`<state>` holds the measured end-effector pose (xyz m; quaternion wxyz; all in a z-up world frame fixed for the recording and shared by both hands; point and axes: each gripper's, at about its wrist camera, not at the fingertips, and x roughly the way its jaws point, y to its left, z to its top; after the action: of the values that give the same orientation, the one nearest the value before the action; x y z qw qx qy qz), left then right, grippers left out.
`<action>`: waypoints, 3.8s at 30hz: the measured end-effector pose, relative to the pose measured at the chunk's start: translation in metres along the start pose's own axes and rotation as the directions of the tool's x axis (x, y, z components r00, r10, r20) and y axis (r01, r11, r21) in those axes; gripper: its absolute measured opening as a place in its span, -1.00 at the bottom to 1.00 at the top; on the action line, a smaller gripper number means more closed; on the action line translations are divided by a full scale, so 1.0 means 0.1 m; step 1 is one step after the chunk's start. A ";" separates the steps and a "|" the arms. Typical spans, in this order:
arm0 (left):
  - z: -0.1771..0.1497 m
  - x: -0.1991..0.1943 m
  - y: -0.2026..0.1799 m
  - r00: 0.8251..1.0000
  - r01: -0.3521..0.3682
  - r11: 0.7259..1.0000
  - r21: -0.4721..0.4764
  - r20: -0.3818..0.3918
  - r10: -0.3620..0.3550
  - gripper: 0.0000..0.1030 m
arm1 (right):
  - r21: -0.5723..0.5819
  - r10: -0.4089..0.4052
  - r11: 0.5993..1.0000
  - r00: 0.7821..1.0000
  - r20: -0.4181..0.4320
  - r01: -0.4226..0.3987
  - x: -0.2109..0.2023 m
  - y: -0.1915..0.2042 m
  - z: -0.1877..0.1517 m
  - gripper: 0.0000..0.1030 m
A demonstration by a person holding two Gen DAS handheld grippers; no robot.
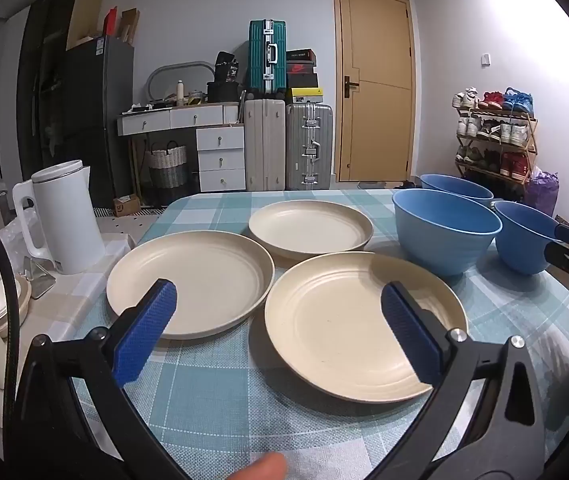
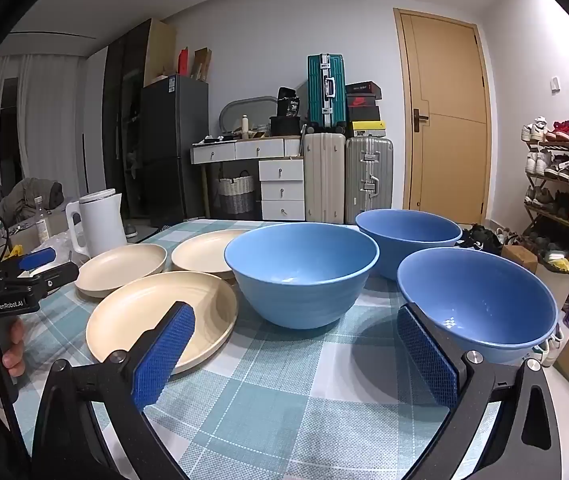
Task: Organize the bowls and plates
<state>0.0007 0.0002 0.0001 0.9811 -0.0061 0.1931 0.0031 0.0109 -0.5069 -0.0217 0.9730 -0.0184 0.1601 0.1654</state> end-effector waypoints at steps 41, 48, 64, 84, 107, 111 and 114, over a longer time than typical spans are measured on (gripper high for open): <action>0.02 -0.06 -0.01 1.000 0.000 1.000 -0.006 0.005 0.000 0.98 | 0.022 0.006 1.000 1.000 -0.012 -0.006 0.01 -0.01 0.00 1.00; 0.02 -0.06 -0.01 1.000 0.000 1.000 -0.007 0.005 0.000 0.98 | 0.022 0.006 1.000 1.000 -0.012 -0.006 0.01 -0.02 0.00 1.00; 0.02 -0.02 0.05 1.000 -0.021 1.000 -0.010 0.002 0.021 0.98 | 0.019 -0.015 1.000 1.000 -0.018 0.016 0.03 0.03 0.02 1.00; 0.02 -0.02 0.02 1.000 -0.027 1.000 -0.006 0.001 0.027 0.98 | 0.013 -0.019 1.000 0.999 -0.028 0.020 0.01 -0.01 0.00 1.00; 0.30 -0.14 0.25 0.996 -0.063 0.997 -0.042 -0.060 0.060 0.98 | -0.014 0.066 0.998 0.993 -0.099 -0.068 0.19 0.36 0.37 1.00; 0.35 -0.13 0.34 0.994 -0.085 0.995 -0.052 -0.076 0.081 0.98 | -0.021 0.087 0.996 0.990 -0.112 -0.090 0.27 0.47 0.46 1.00; 0.37 -0.09 0.41 0.991 -0.107 0.993 -0.045 -0.090 0.103 0.98 | -0.024 0.105 0.994 0.988 -0.117 -0.108 0.33 0.55 0.53 1.00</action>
<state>0.0056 0.0420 0.0375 0.9697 -0.0205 0.2360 0.0591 0.0387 -0.4397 0.0194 0.9514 -0.0342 0.2143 0.2183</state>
